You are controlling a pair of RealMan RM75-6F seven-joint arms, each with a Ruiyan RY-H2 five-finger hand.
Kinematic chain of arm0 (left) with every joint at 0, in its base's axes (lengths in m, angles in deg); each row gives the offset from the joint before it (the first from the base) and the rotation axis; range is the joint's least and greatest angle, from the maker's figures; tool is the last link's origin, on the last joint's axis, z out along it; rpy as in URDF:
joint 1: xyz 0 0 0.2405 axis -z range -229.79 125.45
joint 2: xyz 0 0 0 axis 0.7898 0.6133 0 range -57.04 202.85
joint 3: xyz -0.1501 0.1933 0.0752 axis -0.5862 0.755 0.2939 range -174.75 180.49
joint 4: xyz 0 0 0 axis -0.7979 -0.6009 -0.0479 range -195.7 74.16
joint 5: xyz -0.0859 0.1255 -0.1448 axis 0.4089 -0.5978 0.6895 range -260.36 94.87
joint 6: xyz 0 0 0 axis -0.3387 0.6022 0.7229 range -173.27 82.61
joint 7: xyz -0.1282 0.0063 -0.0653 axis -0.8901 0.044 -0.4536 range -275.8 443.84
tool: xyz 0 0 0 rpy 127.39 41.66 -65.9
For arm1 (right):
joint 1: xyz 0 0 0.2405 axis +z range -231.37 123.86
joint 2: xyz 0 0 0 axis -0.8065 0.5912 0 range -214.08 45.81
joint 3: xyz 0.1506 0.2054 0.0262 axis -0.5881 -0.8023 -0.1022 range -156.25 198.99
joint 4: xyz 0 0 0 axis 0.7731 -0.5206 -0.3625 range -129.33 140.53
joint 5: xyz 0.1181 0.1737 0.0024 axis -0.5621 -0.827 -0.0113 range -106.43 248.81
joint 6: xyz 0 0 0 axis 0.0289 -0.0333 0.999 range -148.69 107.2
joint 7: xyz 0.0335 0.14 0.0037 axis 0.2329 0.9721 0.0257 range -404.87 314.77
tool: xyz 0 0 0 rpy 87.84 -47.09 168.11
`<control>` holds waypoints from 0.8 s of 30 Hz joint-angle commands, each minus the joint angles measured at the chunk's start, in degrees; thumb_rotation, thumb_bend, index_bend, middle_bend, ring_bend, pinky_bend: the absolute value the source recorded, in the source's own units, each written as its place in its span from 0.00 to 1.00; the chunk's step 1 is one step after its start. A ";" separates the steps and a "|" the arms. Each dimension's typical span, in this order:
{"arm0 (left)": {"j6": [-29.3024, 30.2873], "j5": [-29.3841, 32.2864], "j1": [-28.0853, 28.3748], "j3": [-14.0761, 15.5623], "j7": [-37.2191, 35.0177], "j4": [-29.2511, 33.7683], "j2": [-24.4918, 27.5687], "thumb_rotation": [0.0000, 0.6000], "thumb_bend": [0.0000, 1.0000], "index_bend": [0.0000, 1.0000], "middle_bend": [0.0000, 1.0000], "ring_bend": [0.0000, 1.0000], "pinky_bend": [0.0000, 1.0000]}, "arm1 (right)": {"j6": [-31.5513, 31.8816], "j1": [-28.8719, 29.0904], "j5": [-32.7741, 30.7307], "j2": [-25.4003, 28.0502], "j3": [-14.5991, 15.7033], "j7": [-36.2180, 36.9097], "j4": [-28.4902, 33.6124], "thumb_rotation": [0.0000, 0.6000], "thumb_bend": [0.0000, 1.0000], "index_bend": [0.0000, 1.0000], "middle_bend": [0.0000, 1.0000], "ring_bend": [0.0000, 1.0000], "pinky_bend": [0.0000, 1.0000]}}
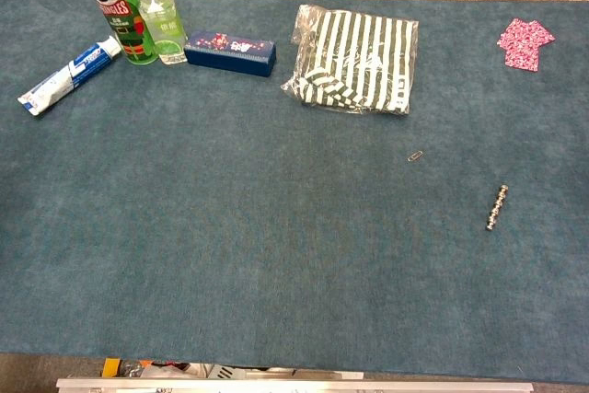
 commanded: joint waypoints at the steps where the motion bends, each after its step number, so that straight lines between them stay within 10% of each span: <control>1: -0.20 0.20 -0.02 0.04 0.19 0.28 0.20 1.00 0.14 0.04 0.07 0.06 0.02 | -0.03 0.07 0.06 -0.09 0.01 0.21 -0.11 1.00 0.16 0.62 0.63 0.54 0.58; 24: -0.80 0.78 -0.25 0.32 1.09 1.27 0.83 1.00 0.14 0.04 0.06 0.06 0.02 | -3.60 3.61 7.92 2.32 2.92 4.71 0.16 1.00 0.16 0.62 0.66 0.62 0.64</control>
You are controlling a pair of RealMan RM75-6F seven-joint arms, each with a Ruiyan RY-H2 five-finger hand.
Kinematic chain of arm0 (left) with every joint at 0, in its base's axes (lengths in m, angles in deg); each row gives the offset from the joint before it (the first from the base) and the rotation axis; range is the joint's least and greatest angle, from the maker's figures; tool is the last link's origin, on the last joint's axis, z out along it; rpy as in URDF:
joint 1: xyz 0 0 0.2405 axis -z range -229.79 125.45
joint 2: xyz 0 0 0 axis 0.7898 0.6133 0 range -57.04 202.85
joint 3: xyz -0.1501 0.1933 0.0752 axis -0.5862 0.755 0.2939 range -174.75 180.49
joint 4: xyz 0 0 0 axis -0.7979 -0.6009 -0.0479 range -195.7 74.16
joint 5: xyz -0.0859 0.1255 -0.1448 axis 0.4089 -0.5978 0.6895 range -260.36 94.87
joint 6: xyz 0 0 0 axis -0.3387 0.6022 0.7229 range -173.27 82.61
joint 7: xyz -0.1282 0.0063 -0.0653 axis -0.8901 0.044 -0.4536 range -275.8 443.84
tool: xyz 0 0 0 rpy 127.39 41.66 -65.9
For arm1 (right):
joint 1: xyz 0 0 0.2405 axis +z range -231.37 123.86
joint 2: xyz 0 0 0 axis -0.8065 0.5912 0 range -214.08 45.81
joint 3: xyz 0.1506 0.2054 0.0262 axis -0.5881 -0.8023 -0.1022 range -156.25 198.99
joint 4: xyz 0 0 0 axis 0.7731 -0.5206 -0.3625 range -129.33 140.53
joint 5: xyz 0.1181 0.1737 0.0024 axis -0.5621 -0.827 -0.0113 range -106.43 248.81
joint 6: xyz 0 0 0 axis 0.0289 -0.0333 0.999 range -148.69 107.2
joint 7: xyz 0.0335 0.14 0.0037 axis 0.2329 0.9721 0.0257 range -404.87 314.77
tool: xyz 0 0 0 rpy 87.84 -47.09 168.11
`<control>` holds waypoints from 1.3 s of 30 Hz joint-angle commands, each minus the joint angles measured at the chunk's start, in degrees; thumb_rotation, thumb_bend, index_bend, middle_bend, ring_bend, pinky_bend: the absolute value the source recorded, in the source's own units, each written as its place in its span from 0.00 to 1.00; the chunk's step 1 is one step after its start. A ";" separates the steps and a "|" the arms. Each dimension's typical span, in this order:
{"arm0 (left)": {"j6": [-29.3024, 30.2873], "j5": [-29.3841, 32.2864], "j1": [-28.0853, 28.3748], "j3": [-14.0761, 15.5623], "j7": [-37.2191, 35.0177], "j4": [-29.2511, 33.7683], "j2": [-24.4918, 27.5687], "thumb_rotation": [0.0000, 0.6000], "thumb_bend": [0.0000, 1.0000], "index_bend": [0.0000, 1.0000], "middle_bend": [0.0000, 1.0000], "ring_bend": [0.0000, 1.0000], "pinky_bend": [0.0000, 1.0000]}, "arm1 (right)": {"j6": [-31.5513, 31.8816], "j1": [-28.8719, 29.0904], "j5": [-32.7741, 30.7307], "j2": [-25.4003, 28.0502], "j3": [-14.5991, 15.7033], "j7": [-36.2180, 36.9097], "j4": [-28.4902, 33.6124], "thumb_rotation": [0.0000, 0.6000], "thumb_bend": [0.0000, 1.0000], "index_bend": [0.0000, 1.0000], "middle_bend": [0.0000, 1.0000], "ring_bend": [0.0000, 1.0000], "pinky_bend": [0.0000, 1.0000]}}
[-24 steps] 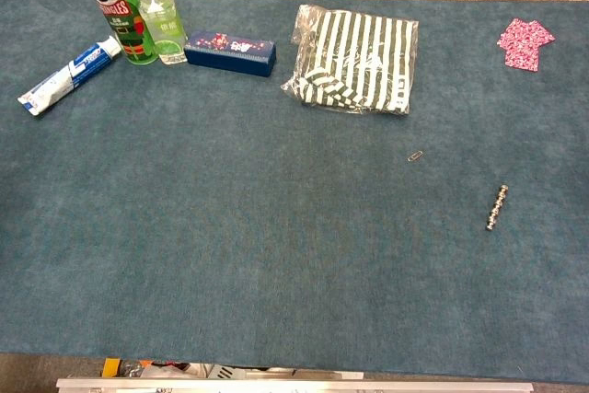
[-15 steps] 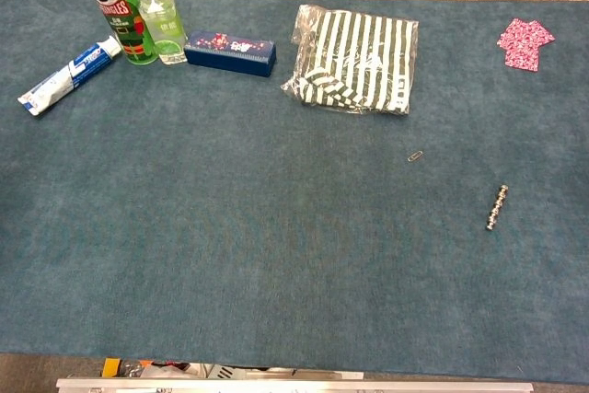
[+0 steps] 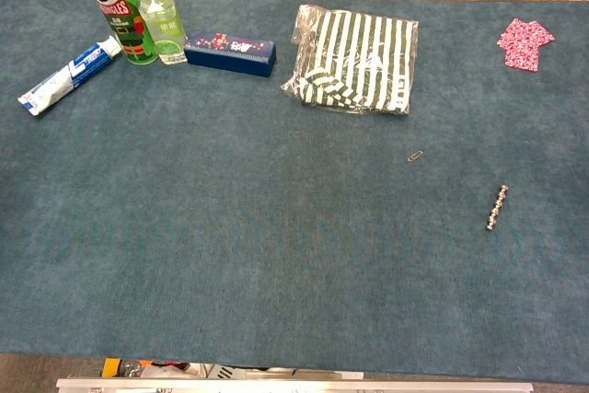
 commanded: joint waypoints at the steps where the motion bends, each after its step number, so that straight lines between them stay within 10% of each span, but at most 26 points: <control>1: -0.15 0.15 0.00 0.03 -0.01 -0.08 0.01 1.00 0.14 0.04 0.07 0.06 0.02 | -3.07 1.78 2.13 0.95 1.42 -1.34 0.65 1.00 0.16 0.62 0.69 0.65 0.69; 12: -0.61 0.42 -0.04 0.22 -0.26 -0.24 -0.05 1.00 0.14 0.04 0.06 0.06 0.02 | -14.33 6.76 3.50 2.07 3.98 -11.31 2.18 1.00 0.16 0.62 0.94 0.95 0.98; 39: -0.68 0.81 -0.75 0.71 -1.47 -1.37 -0.45 1.00 0.14 0.04 0.07 0.06 0.02 | -27.22 13.48 2.77 -6.42 7.50 -19.99 -4.81 1.00 0.16 0.58 0.98 1.00 1.00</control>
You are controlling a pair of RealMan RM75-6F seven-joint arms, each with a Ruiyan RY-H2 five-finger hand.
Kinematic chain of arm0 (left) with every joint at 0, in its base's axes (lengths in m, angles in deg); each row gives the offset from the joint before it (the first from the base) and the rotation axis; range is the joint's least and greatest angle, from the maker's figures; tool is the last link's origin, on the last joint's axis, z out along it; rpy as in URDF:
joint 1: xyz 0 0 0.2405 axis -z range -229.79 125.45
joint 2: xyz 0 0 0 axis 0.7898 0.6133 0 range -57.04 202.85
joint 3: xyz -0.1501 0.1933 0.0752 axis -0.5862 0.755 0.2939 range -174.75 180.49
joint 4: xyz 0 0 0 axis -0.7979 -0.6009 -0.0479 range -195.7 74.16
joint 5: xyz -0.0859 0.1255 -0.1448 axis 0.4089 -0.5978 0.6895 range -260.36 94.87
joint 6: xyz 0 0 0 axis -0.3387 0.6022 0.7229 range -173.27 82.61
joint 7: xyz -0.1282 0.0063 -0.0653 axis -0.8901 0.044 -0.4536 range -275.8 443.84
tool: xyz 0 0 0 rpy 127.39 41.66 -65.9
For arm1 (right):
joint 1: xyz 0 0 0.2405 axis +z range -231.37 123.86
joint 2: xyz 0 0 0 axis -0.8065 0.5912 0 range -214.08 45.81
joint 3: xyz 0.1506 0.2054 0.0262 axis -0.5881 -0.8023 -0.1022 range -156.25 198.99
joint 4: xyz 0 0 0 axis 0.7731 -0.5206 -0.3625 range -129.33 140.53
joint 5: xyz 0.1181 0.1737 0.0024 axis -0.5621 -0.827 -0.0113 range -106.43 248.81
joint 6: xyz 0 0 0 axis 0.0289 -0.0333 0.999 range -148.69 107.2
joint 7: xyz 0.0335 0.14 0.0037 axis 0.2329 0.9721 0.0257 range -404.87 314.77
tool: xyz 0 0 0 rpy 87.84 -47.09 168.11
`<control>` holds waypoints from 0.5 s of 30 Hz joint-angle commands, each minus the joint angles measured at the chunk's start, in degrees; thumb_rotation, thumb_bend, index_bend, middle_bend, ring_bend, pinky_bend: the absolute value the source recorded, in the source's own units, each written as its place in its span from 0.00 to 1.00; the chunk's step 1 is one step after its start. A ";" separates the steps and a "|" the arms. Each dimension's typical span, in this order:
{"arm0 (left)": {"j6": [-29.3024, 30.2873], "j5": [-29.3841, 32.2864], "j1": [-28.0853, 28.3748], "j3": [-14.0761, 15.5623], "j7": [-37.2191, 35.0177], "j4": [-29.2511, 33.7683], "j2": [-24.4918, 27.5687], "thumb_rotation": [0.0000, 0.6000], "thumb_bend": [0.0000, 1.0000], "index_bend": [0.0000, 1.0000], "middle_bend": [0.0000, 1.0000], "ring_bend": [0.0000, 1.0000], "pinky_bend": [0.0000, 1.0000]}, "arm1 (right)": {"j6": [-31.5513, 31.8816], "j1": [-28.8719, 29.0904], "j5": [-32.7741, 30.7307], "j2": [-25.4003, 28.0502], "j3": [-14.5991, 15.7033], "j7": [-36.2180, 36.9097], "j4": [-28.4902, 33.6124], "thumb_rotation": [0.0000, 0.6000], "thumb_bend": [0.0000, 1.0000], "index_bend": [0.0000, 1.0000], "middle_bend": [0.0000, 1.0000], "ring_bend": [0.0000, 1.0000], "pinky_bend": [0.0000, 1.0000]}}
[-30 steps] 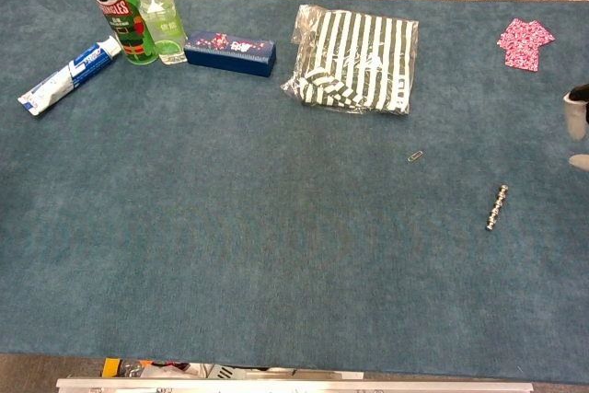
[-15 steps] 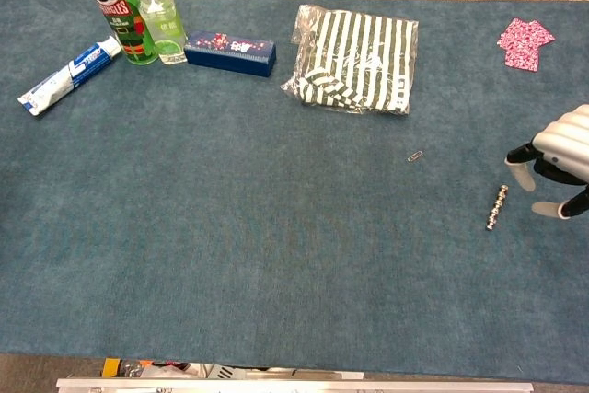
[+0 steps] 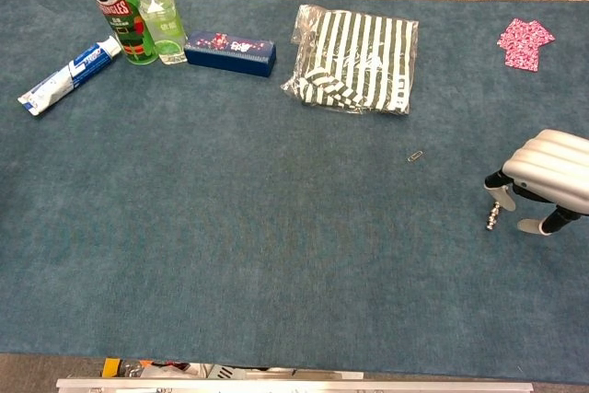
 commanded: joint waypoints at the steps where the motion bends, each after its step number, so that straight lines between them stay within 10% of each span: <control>1: 0.10 -0.06 -0.03 -0.02 0.12 0.06 -0.03 1.00 0.14 0.04 0.07 0.06 0.02 | -0.68 0.58 -0.22 -0.60 0.16 -1.03 -0.72 1.00 0.16 0.57 0.98 1.00 1.00; 15: 0.44 0.02 -0.42 0.04 0.64 0.24 -0.25 1.00 0.14 0.04 0.06 0.06 0.02 | -1.84 2.15 -0.80 -3.04 0.91 -1.09 -3.79 1.00 0.20 0.52 0.98 1.00 1.00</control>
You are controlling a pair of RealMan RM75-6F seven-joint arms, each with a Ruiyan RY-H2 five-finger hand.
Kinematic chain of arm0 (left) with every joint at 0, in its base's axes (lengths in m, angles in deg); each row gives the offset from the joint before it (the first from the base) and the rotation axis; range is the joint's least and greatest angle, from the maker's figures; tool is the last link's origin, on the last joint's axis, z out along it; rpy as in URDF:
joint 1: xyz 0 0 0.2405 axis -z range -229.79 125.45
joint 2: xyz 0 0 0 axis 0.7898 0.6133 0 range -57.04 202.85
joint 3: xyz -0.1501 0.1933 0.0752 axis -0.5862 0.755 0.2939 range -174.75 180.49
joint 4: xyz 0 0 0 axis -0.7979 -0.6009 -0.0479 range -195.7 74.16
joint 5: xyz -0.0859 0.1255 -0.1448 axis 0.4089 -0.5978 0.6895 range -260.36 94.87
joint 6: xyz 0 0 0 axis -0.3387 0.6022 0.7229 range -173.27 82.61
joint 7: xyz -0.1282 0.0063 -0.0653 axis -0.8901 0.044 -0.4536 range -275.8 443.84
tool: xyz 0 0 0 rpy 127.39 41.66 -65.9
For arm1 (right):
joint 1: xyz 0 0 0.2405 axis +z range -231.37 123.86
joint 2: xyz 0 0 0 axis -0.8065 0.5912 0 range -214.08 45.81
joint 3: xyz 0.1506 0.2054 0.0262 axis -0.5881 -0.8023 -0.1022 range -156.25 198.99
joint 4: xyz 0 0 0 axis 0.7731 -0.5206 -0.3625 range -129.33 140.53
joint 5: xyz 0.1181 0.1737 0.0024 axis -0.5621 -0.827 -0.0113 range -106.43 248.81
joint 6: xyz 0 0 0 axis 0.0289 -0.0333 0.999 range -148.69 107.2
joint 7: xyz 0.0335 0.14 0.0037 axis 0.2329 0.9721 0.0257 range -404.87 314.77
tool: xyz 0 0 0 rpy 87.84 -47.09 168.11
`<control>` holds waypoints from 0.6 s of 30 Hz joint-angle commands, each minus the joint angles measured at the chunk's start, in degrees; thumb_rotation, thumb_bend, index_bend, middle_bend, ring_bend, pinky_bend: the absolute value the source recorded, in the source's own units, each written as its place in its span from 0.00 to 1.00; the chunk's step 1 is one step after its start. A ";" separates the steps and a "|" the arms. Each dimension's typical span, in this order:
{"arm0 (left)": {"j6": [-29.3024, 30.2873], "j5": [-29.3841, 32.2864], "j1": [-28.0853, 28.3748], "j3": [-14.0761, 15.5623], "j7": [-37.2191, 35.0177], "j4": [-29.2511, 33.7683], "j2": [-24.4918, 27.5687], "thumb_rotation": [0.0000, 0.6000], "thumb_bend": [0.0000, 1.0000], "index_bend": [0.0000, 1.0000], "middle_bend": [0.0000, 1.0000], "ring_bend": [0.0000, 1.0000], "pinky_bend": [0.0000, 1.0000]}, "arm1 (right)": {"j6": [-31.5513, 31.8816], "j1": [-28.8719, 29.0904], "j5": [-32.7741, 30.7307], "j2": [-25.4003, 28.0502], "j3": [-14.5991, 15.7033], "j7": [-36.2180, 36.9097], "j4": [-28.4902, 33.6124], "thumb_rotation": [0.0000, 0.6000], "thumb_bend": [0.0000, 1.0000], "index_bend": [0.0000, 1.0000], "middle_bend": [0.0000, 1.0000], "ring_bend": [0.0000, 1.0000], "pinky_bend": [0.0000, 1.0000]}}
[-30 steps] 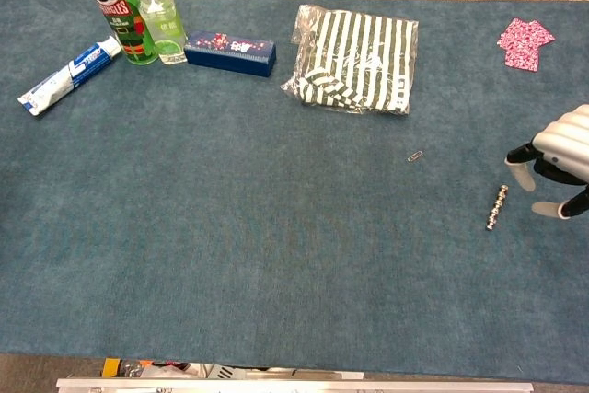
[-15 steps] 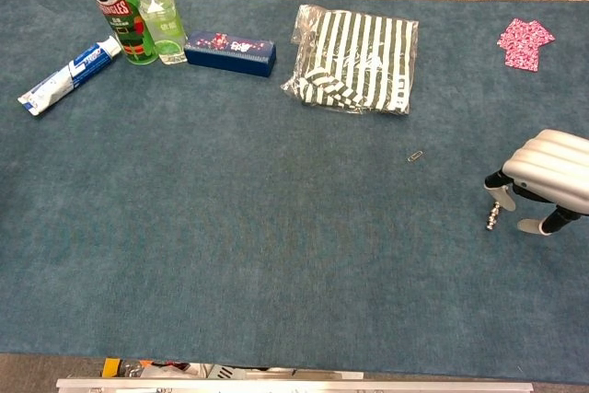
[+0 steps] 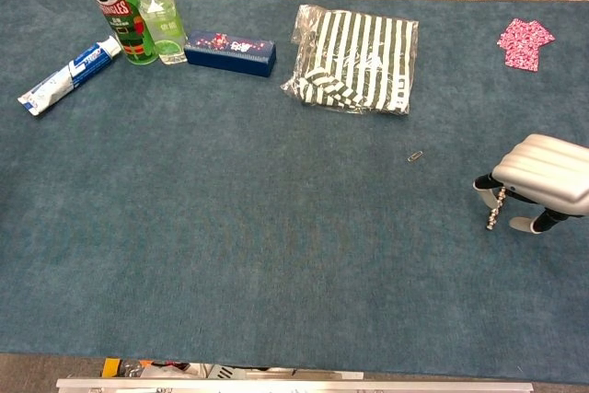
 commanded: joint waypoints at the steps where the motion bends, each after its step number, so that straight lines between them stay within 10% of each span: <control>1: 0.09 0.02 -0.04 -0.05 -0.02 -0.01 -0.02 1.00 0.14 0.04 0.06 0.06 0.02 | -0.17 0.31 0.00 -0.50 0.22 0.07 -0.50 1.00 0.20 0.52 0.98 1.00 1.00; 18: -0.50 0.52 -0.12 -0.03 -0.79 -0.60 -0.21 1.00 0.14 0.04 0.07 0.06 0.02 | -0.60 1.01 -1.12 -3.30 1.14 0.77 -3.39 1.00 0.21 0.52 0.98 1.00 1.00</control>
